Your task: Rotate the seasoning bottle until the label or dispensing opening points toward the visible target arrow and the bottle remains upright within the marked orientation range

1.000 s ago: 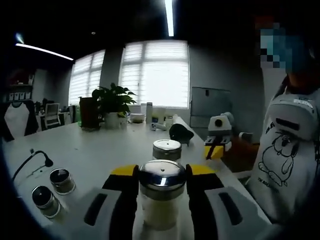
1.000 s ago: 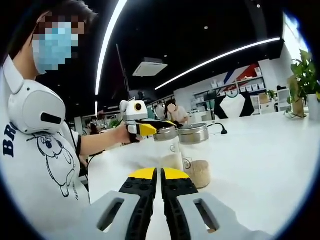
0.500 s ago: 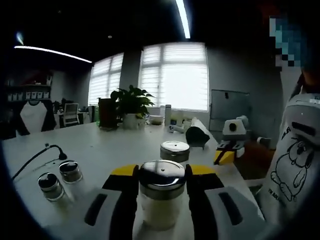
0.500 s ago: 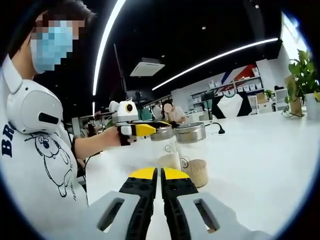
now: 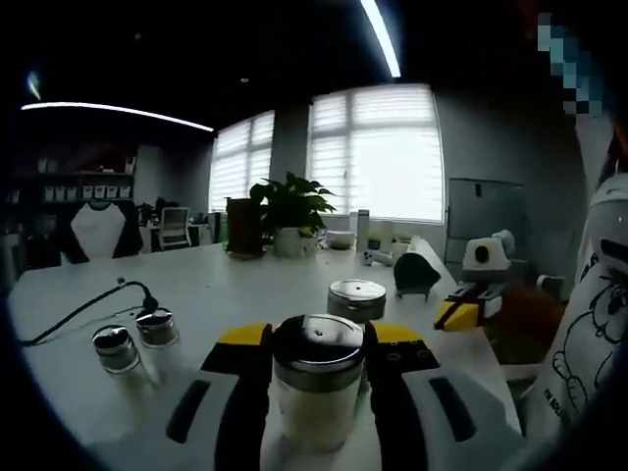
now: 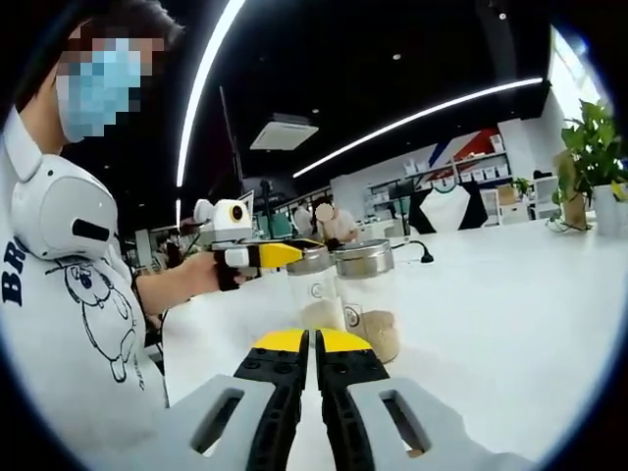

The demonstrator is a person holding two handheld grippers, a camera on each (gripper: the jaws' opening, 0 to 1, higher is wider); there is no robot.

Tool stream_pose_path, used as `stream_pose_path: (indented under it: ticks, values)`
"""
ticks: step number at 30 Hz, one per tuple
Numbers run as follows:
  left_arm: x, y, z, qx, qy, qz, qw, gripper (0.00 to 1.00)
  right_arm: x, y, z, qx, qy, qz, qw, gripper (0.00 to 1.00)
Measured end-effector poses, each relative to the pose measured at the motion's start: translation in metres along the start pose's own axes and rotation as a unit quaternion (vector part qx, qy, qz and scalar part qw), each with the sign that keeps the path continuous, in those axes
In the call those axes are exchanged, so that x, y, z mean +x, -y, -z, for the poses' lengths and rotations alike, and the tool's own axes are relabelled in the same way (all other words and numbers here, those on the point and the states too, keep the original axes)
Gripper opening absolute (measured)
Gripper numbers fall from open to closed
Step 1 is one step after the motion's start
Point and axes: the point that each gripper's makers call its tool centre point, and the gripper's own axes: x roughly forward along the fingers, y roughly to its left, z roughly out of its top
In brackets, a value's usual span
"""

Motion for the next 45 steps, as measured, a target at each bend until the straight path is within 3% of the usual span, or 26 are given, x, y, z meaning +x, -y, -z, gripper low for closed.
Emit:
stream_pose_path:
  ticks: [7,10,16,18,20,21,24,26,33,39,43,45]
  values:
    - [0.001,0.001,0.0,0.028,-0.024,0.005,0.9993,0.4,0.001,-0.002,-0.002,-0.002,0.004,-0.007,1.0,0.0]
    - [-0.001,0.003,-0.002,-0.001,-0.021,0.023,0.9995,0.42,0.002,-0.004,-0.002,-0.001,0.002,-0.012,0.9999,0.0]
    - [-0.008,0.0,-0.017,-0.007,-0.005,0.058,0.9983,0.43,0.002,-0.007,-0.001,-0.001,0.001,-0.022,0.9998,0.01]
    - [-0.009,0.002,-0.017,0.01,-0.012,0.067,0.9976,0.44,0.002,-0.006,-0.002,0.001,0.003,-0.02,0.9998,0.01]
    - [-0.01,-0.003,-0.013,0.057,-0.03,0.054,0.9965,0.43,0.002,-0.006,-0.002,0.002,0.004,-0.02,0.9998,0.01]
    - [-0.01,0.0,-0.013,0.082,-0.034,0.06,0.9942,0.44,0.001,-0.006,-0.002,0.002,0.005,-0.02,0.9998,0.01]
    - [-0.01,0.015,-0.006,0.107,-0.05,0.111,0.9868,0.47,0.002,-0.008,-0.003,0.009,0.01,-0.024,0.9996,0.01]
    - [-0.008,0.016,-0.005,0.135,-0.044,0.121,0.9825,0.44,0.002,-0.009,-0.002,0.011,0.009,-0.028,0.9995,0.01]
    - [-0.002,0.014,-0.005,0.103,-0.028,0.13,0.9858,0.47,0.001,-0.013,0.001,0.007,0.002,-0.034,0.9994,0.01]
    - [0.0,0.003,-0.005,0.042,-0.005,0.143,0.9888,0.56,0.003,-0.014,0.001,0.008,0.002,-0.038,0.9992,0.01]
    - [-0.002,0.006,-0.009,-0.02,0.024,0.193,0.9807,0.6,0.003,-0.014,0.001,0.011,0.003,-0.041,0.9991,0.01]
    - [-0.002,0.008,-0.007,-0.026,0.026,0.212,0.9765,0.6,0.003,-0.013,0.001,0.012,0.003,-0.041,0.9991,0.01]
